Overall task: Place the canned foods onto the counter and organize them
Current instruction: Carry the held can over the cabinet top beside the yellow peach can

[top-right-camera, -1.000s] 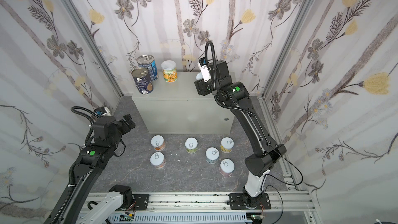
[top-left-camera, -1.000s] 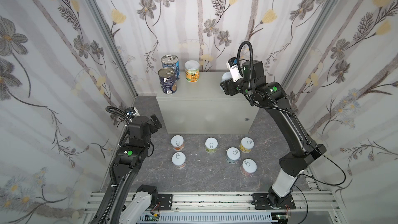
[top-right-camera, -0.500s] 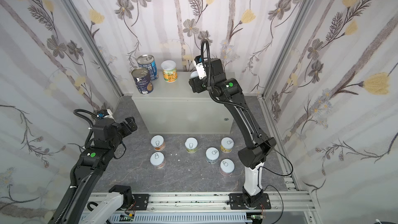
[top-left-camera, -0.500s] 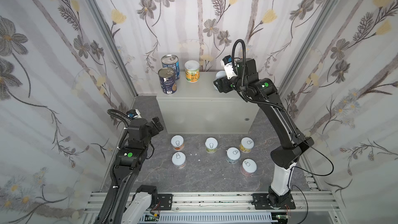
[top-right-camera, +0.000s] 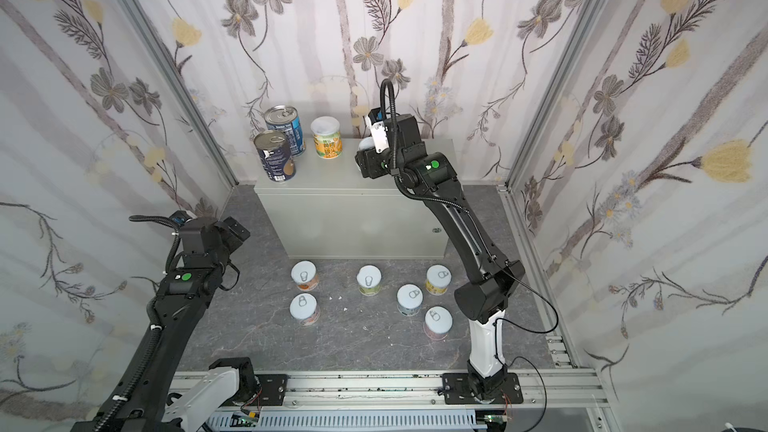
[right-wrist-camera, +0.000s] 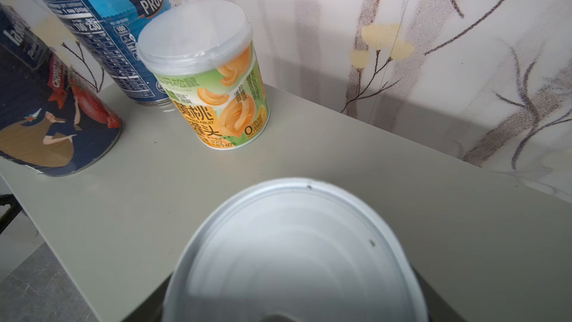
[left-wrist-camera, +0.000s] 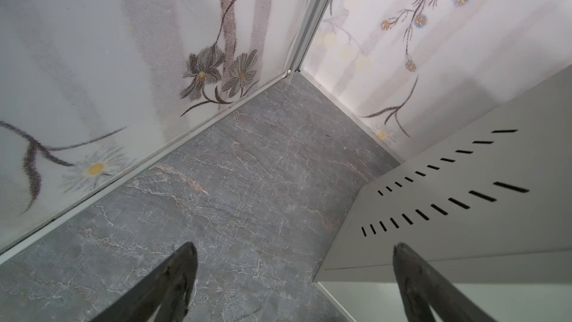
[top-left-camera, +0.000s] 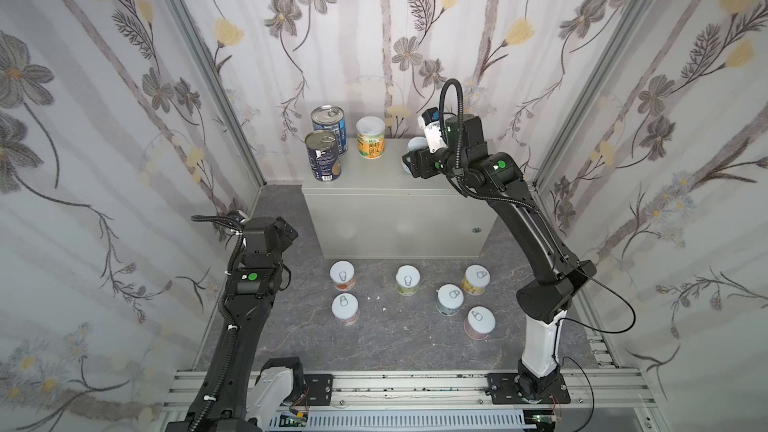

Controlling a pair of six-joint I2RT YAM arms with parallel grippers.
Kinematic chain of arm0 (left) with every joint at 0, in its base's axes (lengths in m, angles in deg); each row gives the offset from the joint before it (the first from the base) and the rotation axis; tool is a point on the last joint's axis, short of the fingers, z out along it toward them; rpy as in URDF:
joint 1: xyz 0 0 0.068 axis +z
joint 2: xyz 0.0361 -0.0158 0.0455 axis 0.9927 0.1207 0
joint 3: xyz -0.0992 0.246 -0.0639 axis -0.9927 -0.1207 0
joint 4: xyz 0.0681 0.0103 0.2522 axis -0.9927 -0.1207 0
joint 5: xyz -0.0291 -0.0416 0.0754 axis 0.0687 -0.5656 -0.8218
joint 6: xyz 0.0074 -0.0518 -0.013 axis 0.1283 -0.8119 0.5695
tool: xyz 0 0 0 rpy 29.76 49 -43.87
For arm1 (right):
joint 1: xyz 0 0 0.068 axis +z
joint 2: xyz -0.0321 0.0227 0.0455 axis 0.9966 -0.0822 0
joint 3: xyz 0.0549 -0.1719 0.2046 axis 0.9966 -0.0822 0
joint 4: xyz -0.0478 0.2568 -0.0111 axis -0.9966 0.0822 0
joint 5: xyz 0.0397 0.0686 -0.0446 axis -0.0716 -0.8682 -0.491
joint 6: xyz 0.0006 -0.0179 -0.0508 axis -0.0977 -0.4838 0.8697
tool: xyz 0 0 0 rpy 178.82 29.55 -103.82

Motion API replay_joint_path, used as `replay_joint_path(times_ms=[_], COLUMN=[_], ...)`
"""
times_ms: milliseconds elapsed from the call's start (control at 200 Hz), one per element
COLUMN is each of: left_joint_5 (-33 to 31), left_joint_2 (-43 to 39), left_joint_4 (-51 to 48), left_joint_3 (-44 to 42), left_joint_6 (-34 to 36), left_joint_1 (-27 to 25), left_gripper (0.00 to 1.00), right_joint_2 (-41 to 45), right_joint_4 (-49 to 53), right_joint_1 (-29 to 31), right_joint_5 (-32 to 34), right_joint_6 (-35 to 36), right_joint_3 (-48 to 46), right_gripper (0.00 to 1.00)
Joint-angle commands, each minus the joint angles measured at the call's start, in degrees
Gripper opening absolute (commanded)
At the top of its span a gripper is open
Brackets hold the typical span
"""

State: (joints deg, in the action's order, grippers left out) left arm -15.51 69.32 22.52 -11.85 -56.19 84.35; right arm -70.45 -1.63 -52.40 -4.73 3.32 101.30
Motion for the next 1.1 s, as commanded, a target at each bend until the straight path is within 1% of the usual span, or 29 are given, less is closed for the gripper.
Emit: replay_joint_path(times_ms=[0,175,285,400,600,660,799,994,1094], left_joint_5=[0.8,2.4,4.0,5.6,7.1,7.3,7.7,7.7,7.6], left_joint_2=[0.3,0.3,0.2,0.5,1.3,1.2,1.3,1.3,1.3], left_joint_4=[3.8,4.0,4.1,3.8,3.0,2.9,2.0,2.0,2.0], left_joint_3=[0.5,-0.3,-0.5,-0.2,0.4,0.5,1.0,1.2,1.2], left_joint_6=[-1.6,-1.2,-1.0,-0.5,-0.3,-0.1,0.5,0.7,0.8], left_joint_1=[0.7,1.2,1.2,1.2,1.2,1.2,1.2,1.2,1.2], left_gripper=[1.00,1.00,1.00,1.00,1.00,1.00,1.00,1.00,1.00], right_joint_2=[-1.2,-6.4,-7.3,-7.8,-8.4,-8.4,-8.0,-7.3,-7.1], right_joint_4=[-7.4,-6.2,-7.8,-8.9,-8.7,-8.3,-7.6,-7.8,-7.4], right_joint_1=[0.6,1.6,2.1,2.5,2.5,2.5,2.5,2.5,2.5], right_joint_5=[1.1,1.9,3.5,3.7,4.5,4.3,5.1,6.4,8.0], right_joint_6=[-1.5,-2.1,-2.7,-2.9,-2.8,-2.8,-2.8,-2.7,-2.5], right_joint_3=[1.5,8.7,8.8,8.7,8.7,8.8,8.8,8.7,8.8], right_gripper=[0.43,0.44,0.45,0.47,0.49,0.52,0.63,0.72,0.75])
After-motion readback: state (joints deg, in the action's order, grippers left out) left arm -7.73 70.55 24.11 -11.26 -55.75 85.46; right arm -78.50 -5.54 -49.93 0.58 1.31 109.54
